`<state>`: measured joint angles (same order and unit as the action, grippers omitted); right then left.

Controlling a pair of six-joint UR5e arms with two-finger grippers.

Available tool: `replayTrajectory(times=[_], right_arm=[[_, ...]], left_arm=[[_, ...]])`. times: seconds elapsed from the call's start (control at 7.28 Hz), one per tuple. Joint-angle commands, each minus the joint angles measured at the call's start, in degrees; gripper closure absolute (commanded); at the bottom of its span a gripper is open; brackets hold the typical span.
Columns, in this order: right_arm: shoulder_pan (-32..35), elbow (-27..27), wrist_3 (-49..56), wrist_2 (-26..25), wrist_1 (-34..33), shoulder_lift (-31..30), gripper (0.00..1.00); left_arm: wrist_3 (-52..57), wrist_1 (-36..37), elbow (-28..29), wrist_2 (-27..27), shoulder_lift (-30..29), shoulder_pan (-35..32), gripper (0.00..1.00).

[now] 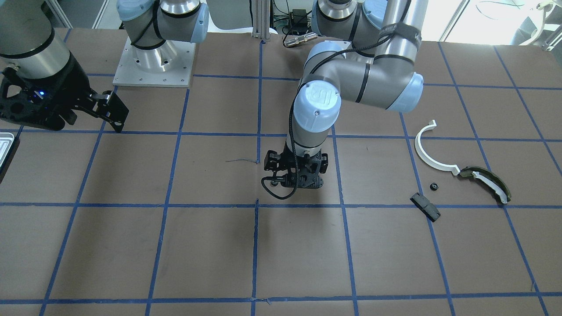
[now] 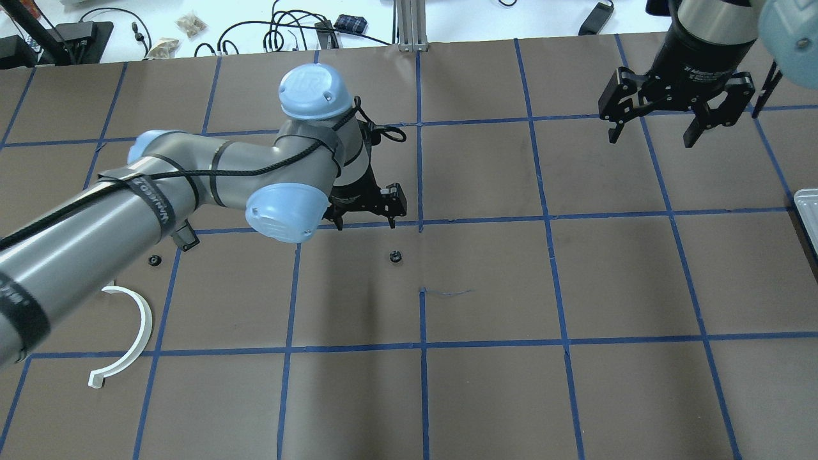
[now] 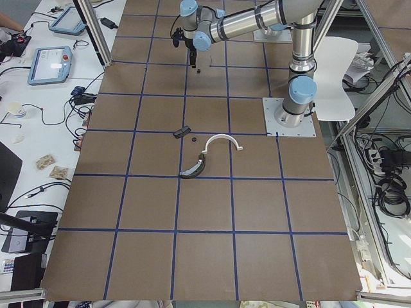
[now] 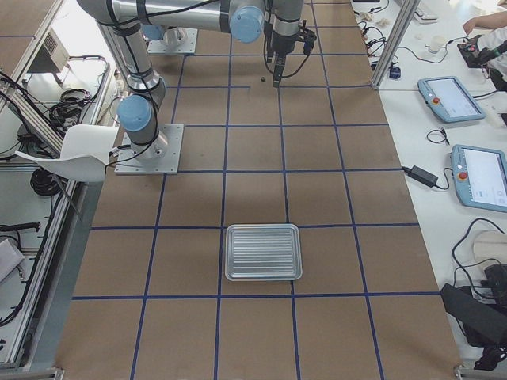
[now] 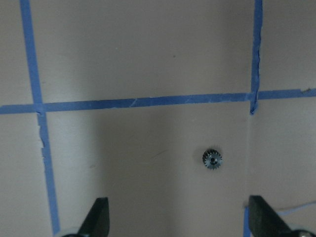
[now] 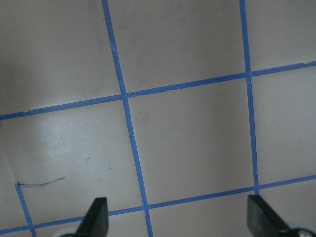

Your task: Place bearing gear from tray to pile

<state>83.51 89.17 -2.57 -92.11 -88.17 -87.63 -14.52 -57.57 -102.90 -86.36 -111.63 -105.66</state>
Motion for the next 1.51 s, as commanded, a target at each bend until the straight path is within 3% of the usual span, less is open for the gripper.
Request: replayTrajectory(times=[0.0,0.55,0.69,0.82,0.96,1.37], right_arm=[[0.69,0.83,-1.37,-0.08,0.45,-1.75,0.00],[5.35,3.65,-1.47,1.06,0.63,-4.92,0.00],[5.35,3.91,-0.95,1.06,0.63,-5.70,0.00],[5.26,3.65,-0.68,1.15,0.63,-5.62,0.00],[5.00,3.38,-0.59,1.23,1.76,-5.54,0.00],[5.26,3.11,-0.77,4.31,2.48,-5.97,0.00]], left_arm=[[-2.79,6.23,-0.72,-0.39,-6.39,-3.05,0.00],[-3.06,5.98,-2.48,-0.65,-5.52,-4.38,0.00],[-2.97,6.15,-2.57,-2.57,-5.79,-4.38,0.37],[-2.88,6.15,-2.57,-3.11,-6.14,-4.38,0.83],[-2.79,6.32,-2.57,-3.03,-6.06,-4.38,1.00],[-2.00,6.06,-0.82,-3.11,-4.31,-4.12,1.00]])
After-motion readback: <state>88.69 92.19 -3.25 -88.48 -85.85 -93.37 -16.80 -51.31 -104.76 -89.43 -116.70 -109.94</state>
